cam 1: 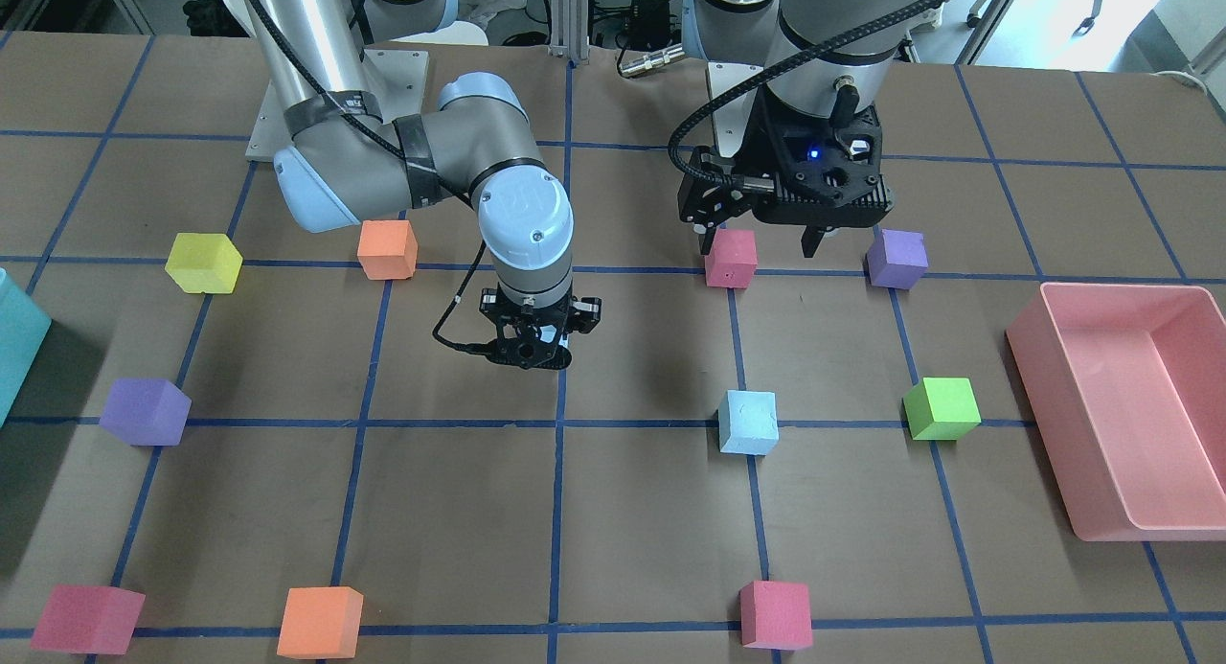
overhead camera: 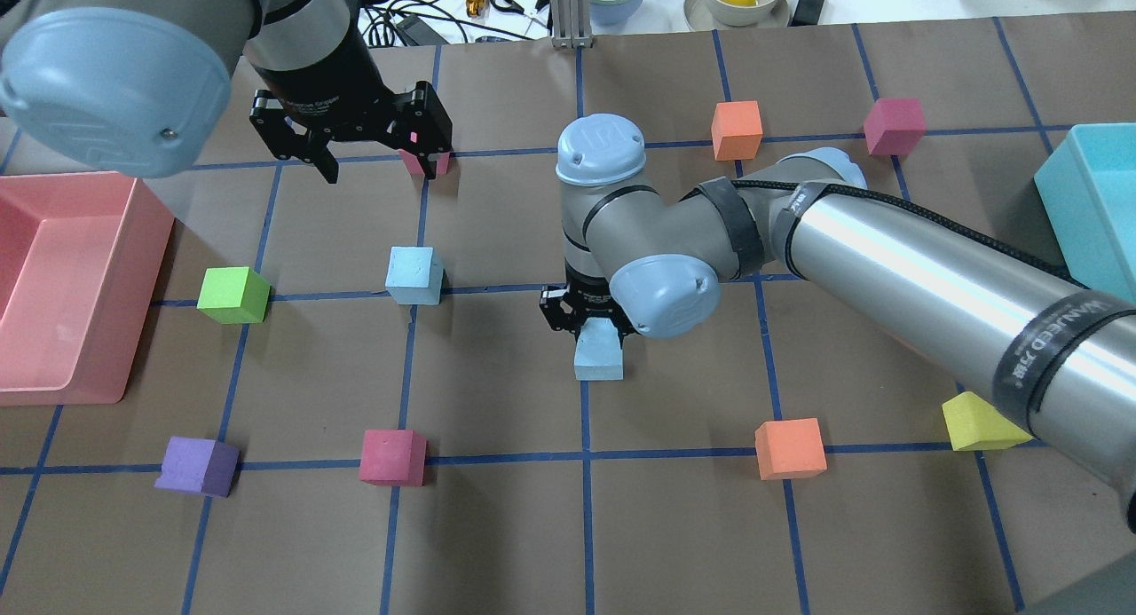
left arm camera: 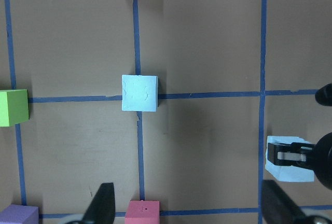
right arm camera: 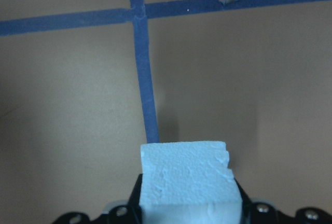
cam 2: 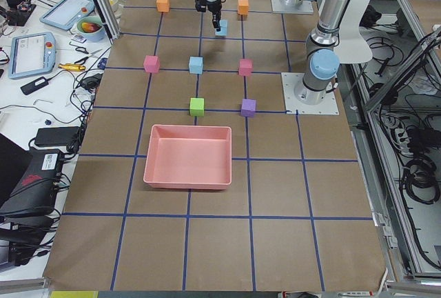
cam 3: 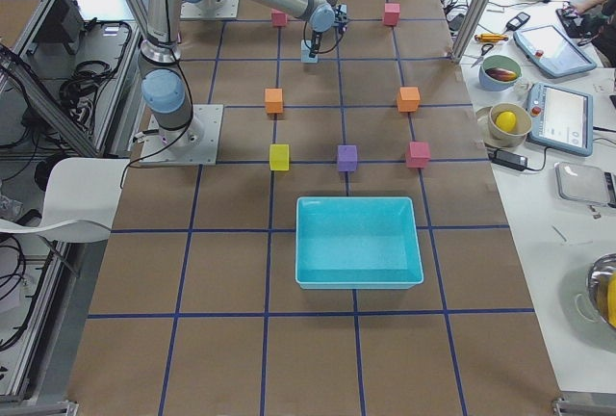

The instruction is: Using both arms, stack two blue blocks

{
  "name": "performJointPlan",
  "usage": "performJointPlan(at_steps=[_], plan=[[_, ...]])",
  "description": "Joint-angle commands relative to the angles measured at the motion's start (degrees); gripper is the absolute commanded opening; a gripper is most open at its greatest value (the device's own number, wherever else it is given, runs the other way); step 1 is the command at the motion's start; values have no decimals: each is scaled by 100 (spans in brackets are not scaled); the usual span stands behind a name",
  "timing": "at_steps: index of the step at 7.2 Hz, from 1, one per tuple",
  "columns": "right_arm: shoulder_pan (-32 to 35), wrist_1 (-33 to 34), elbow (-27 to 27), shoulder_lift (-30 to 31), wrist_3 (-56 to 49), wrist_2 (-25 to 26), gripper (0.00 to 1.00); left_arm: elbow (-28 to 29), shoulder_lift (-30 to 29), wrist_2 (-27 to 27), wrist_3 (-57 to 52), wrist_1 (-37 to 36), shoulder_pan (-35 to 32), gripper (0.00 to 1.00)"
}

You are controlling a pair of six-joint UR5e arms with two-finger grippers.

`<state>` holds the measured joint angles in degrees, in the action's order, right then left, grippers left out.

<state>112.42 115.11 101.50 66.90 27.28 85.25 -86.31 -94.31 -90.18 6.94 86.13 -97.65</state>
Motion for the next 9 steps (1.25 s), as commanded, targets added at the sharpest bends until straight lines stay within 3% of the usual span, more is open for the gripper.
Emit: performJointPlan(at_steps=[1,7,8,9], plan=[[60,11,98,-2,15,-8,0,0,0,0,0,0,0,100],[61,265,116,-185,6,-272,7,0,0,0,-9,0,0,100],[61,379,116,-273,14,-272,21,0,0,0,-9,0,0,100],[61,380,116,-274,15,-272,48,0,0,-9,-9,0,0,100]])
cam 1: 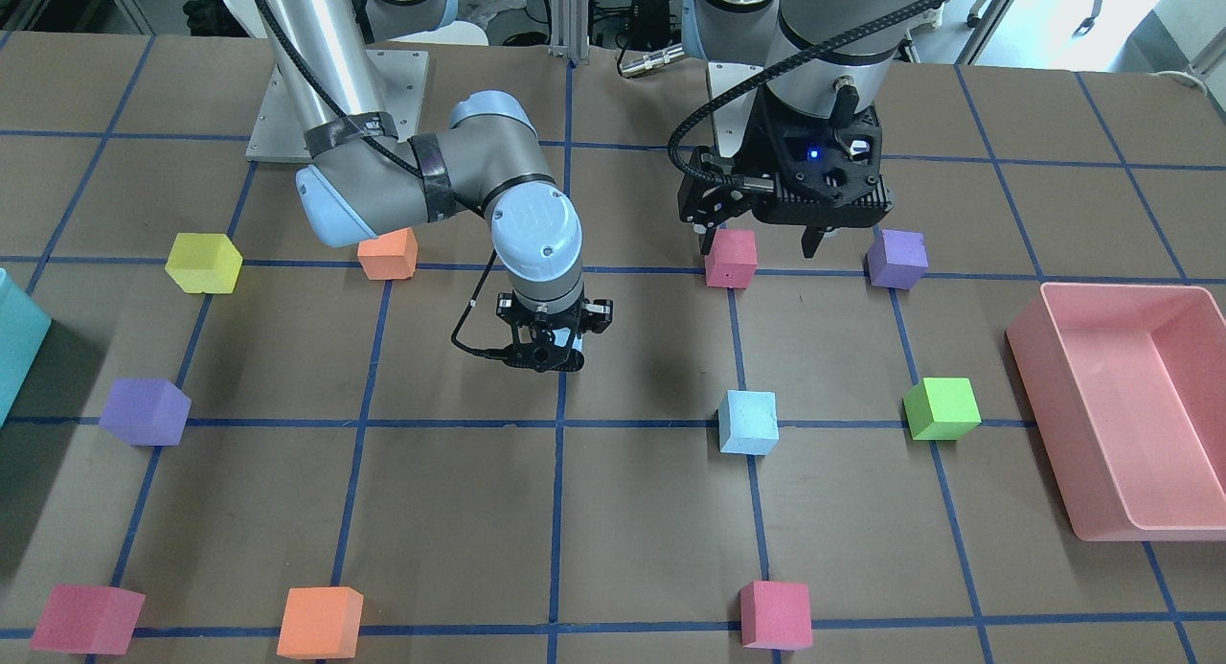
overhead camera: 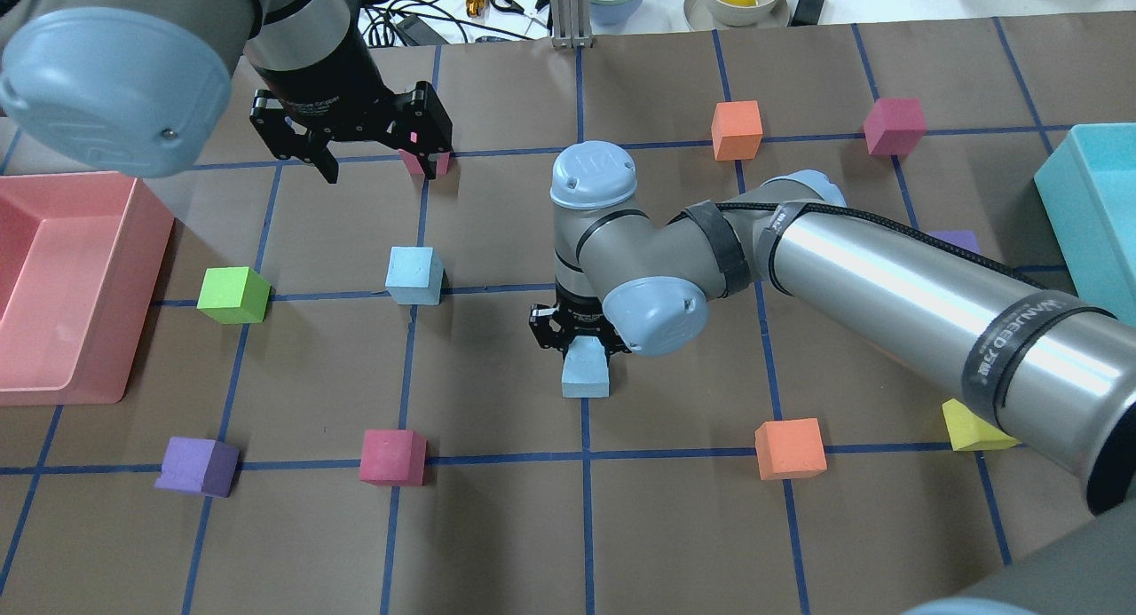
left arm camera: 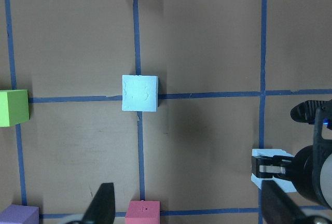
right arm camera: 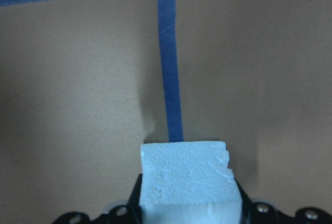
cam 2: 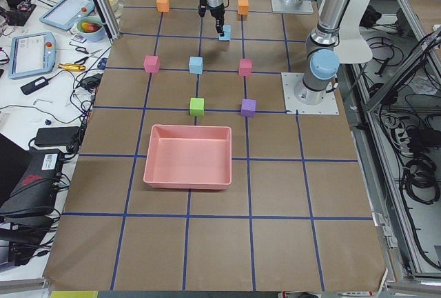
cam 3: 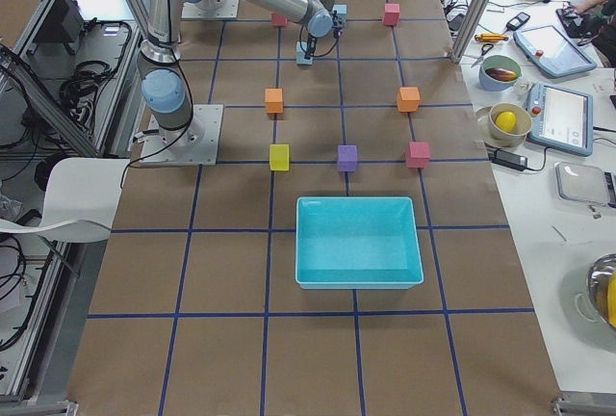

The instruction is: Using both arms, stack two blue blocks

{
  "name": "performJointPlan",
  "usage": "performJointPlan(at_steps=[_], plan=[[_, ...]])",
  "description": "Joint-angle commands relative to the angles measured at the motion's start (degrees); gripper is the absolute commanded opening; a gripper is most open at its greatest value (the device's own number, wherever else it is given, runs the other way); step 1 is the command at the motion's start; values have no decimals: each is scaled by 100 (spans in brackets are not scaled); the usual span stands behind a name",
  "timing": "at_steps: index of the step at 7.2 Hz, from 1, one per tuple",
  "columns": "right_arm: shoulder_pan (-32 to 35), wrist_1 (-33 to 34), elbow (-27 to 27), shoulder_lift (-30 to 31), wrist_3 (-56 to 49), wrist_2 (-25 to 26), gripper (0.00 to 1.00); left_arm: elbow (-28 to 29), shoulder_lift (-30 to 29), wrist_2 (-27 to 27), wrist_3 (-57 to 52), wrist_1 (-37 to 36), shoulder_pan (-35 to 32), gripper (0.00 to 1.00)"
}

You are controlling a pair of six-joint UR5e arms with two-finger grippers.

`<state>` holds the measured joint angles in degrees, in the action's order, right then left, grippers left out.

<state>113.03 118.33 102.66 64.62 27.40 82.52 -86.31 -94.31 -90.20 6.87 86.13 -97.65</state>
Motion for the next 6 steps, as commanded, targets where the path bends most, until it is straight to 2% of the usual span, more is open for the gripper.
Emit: performJointPlan(at_steps=[1,2,4,6], plan=[[0,32,0,-38,28,-8,83,-26,26,2,-1,0,0,100],[0,32,0,-20,220,10,100,-27,27,-6,-1,0,0,100],[-9,23,-9,6,292,1,100,0,-69,2,-10,-61,17,100],[-78,-29,-78,102,283,53,100,-192,-419,3,-18,-333,79,100]])
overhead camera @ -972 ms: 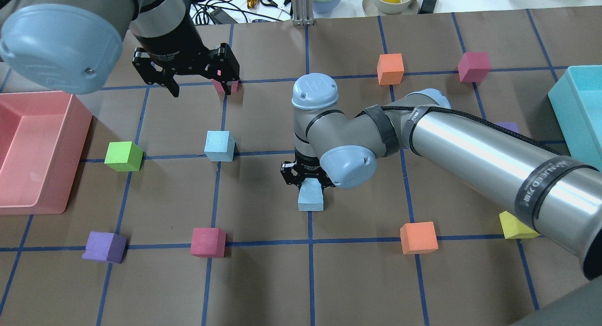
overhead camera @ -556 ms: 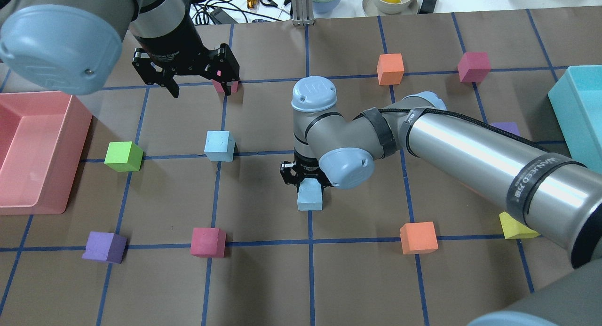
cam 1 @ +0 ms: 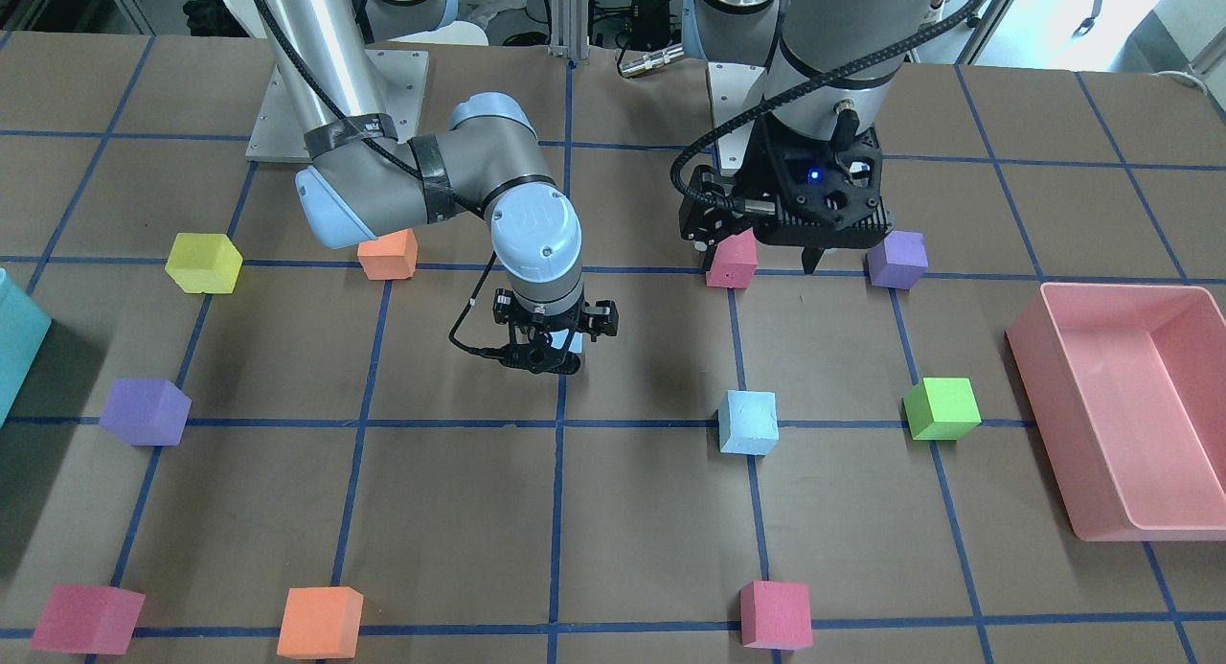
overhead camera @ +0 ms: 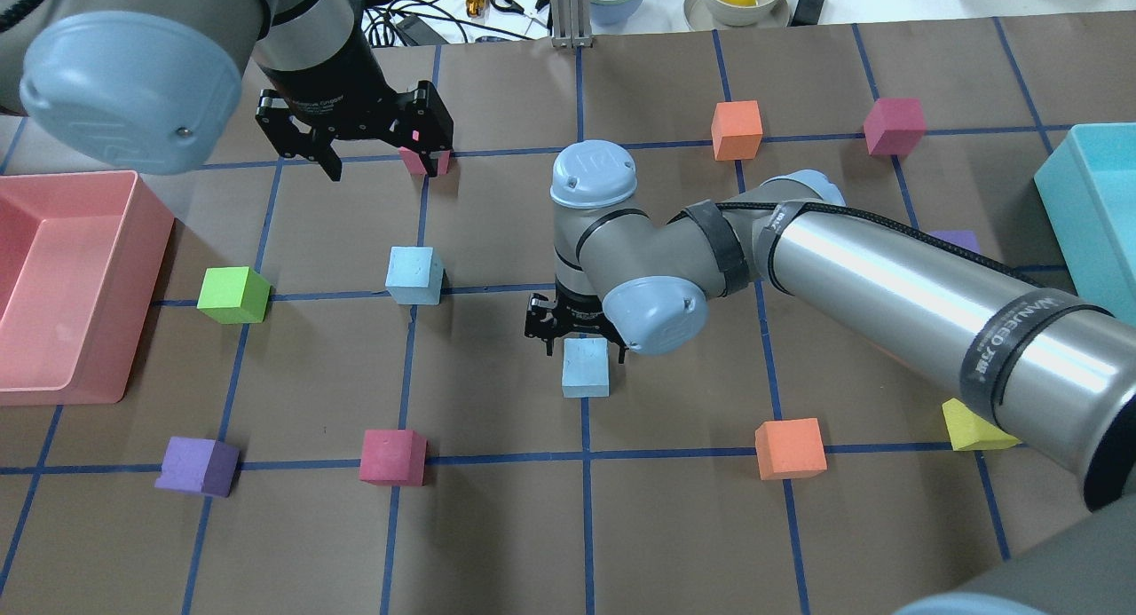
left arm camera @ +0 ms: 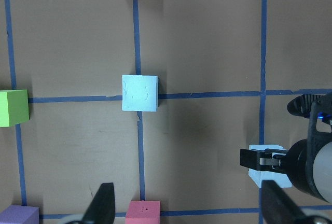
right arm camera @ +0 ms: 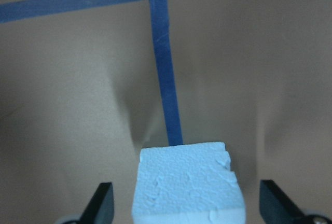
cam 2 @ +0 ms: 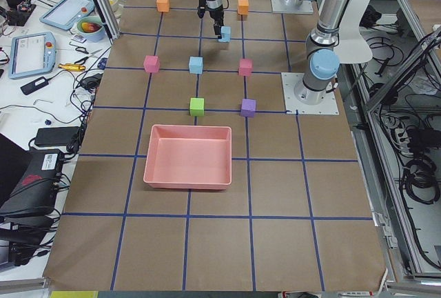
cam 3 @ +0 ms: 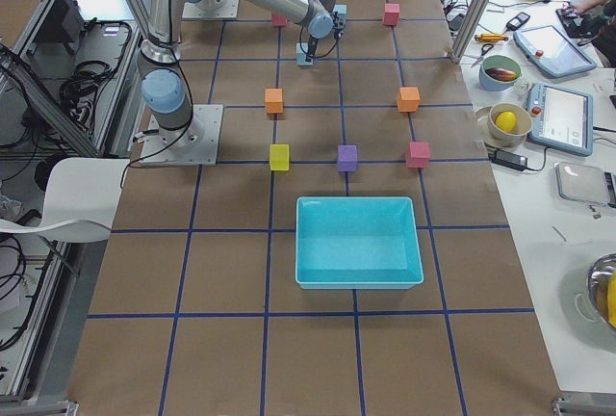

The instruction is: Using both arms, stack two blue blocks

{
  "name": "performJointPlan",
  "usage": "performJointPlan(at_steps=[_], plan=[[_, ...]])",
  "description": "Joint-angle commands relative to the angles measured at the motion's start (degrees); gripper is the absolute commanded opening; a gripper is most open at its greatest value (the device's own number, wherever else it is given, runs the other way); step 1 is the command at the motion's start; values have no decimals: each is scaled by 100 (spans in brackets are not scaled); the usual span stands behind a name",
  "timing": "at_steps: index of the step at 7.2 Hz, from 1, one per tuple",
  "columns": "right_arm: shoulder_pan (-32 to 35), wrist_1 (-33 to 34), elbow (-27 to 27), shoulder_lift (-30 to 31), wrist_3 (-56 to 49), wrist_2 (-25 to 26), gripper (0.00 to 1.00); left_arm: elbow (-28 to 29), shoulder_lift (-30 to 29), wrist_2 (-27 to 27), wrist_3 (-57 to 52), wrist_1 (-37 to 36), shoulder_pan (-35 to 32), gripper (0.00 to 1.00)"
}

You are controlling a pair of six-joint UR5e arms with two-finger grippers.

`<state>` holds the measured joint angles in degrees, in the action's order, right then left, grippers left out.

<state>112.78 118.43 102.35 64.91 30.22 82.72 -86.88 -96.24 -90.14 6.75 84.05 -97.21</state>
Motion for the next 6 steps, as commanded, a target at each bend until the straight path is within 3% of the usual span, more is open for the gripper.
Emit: performJointPlan(at_steps=[1,4,6], plan=[[-255,-143,-31,370,-77,77,100,-423,-455,-4,-129,-727,35,100],[-1352,-1048,-75,1205,-1297,87,100,-1381,-1140,-3,-420,-2712,289,100],[-1549,-1348,-285,1558,-1640,113,100,-1516,-1501,-12,-525,-2860,526,100]])
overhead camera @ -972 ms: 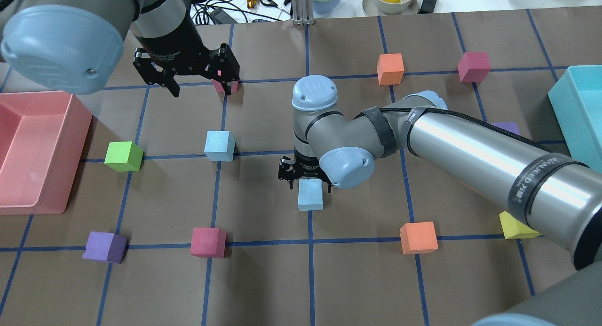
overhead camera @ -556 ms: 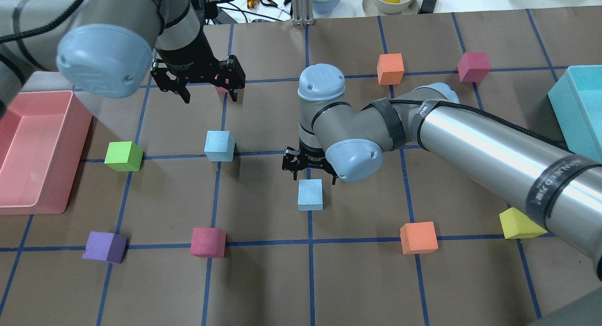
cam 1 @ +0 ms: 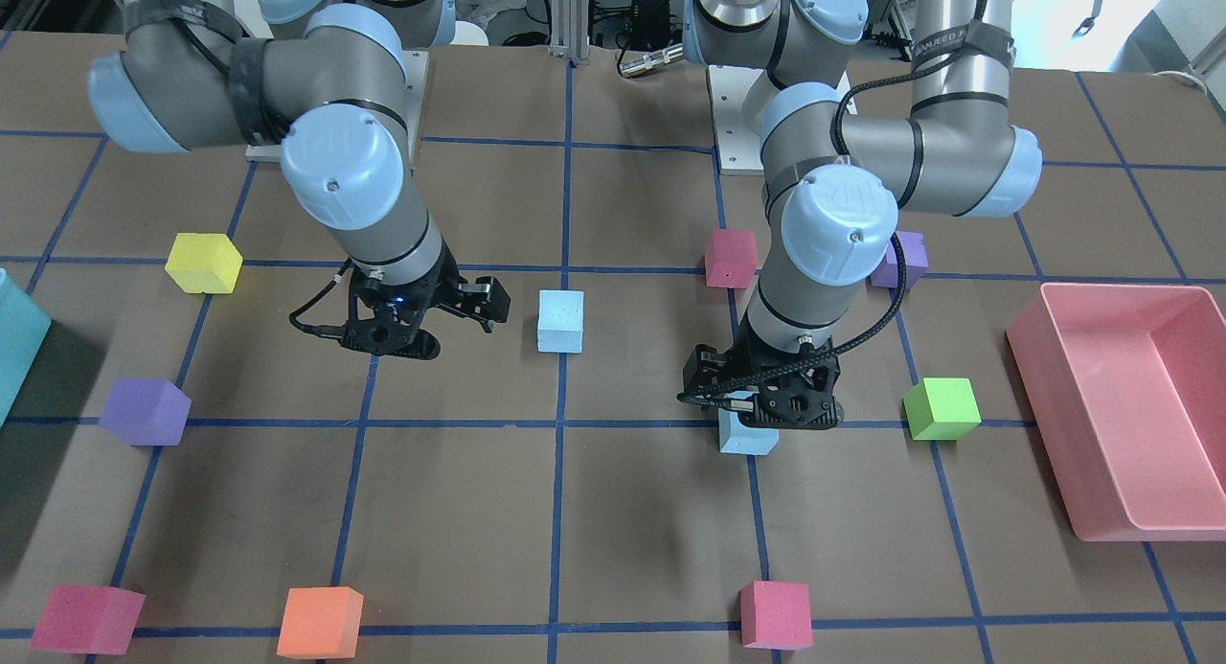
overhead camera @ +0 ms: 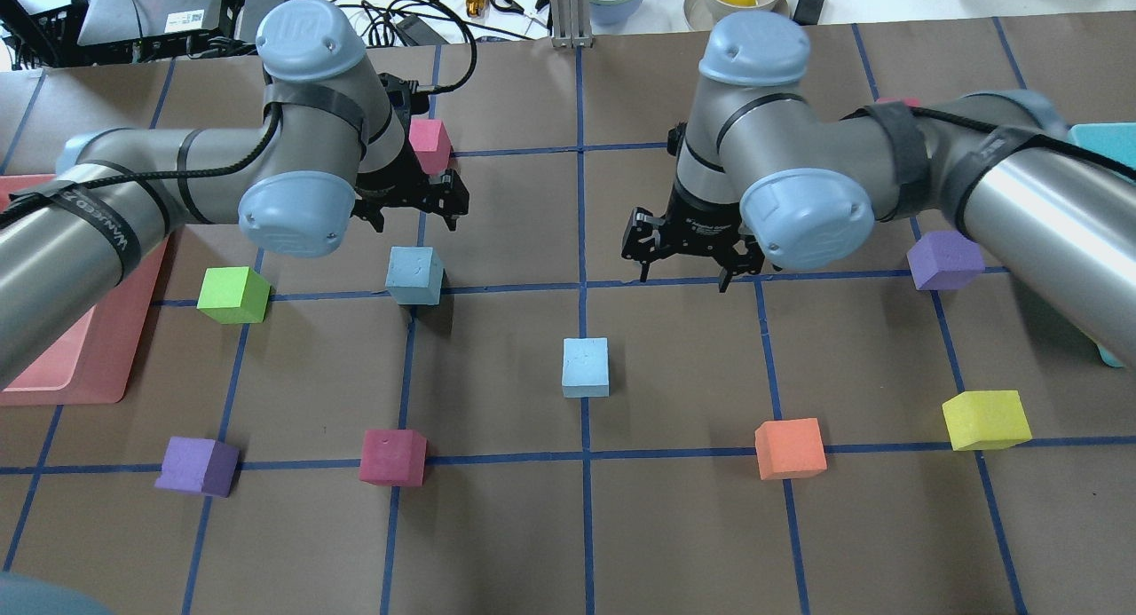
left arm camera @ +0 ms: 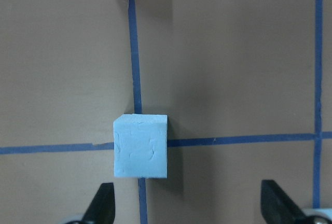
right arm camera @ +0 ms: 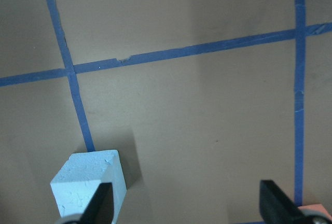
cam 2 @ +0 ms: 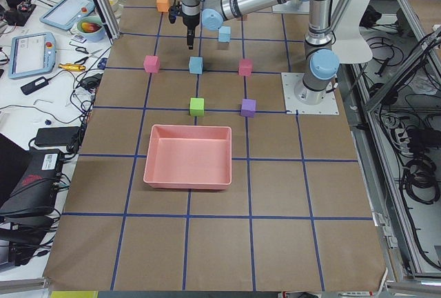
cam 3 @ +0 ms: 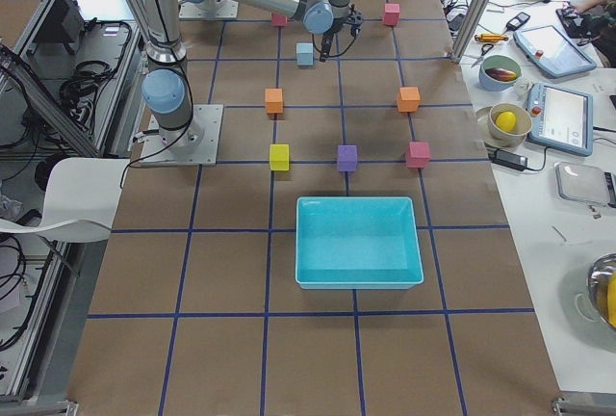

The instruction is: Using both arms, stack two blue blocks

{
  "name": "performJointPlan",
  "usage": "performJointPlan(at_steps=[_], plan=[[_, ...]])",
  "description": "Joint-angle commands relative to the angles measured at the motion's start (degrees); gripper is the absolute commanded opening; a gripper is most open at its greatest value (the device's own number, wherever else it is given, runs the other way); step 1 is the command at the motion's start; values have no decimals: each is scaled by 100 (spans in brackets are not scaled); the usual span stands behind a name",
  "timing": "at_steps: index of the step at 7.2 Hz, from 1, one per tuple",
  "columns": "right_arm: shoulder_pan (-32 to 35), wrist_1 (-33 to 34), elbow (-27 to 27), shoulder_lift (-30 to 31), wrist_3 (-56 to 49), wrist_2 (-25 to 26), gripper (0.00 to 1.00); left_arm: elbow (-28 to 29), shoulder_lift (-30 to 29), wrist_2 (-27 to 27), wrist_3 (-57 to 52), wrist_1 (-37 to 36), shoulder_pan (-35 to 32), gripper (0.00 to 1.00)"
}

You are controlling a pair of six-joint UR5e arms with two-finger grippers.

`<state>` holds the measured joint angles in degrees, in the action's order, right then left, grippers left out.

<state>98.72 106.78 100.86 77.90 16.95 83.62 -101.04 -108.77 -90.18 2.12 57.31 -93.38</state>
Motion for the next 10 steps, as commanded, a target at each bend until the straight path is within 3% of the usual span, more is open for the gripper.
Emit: performJointPlan(at_steps=[1,4,5,7,10], plan=[[-291,-323,-259,496,-854,293,100,-74,-389,-17,-80,-176,170,100],[-547,-1341,-488,1128,-1369,497,100,-126,-680,-9,-19,-176,179,100],[-564,-1631,-515,1349,-1396,637,100,-135,-742,-17,-45,-176,179,94],[-565,-1836,-690,1597,-1379,726,100,-109,-769,-35,-45,-167,179,49],[-791,-1827,-690,1562,-1675,928,100,180,-454,175,775,366,-117,46]])
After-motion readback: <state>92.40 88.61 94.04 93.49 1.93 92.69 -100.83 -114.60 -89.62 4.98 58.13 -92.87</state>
